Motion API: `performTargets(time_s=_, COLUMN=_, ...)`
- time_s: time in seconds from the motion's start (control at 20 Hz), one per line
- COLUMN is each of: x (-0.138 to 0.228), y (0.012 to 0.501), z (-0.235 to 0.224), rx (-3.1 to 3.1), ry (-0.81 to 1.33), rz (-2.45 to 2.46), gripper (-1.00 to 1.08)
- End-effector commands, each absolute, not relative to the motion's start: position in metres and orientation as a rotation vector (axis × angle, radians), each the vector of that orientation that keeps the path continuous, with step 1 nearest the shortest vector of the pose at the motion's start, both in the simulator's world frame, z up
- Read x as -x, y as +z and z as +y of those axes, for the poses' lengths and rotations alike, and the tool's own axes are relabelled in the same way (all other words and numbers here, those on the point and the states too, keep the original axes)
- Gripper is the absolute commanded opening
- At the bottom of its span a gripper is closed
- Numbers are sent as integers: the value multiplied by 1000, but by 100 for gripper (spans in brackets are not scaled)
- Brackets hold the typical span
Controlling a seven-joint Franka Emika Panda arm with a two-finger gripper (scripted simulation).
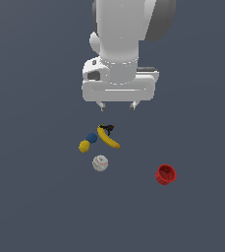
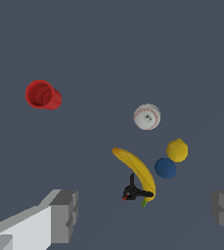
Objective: Pick up a designated object from a clutter of objects.
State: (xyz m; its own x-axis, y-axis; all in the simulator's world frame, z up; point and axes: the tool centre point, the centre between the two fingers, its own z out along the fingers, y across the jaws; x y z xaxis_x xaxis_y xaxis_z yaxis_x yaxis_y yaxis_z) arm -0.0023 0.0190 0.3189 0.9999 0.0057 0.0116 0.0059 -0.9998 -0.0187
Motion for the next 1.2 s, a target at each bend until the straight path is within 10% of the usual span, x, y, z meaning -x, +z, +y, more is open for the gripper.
performTargets(time_s=0.0, x=2, y=319, z=19, rx=3123, ry=-18, rz=-9, gripper=100)
performTargets(time_s=1.15, x=5, y=282, z=-3, rx=3131, ry=17, rz=-109, gripper=100)
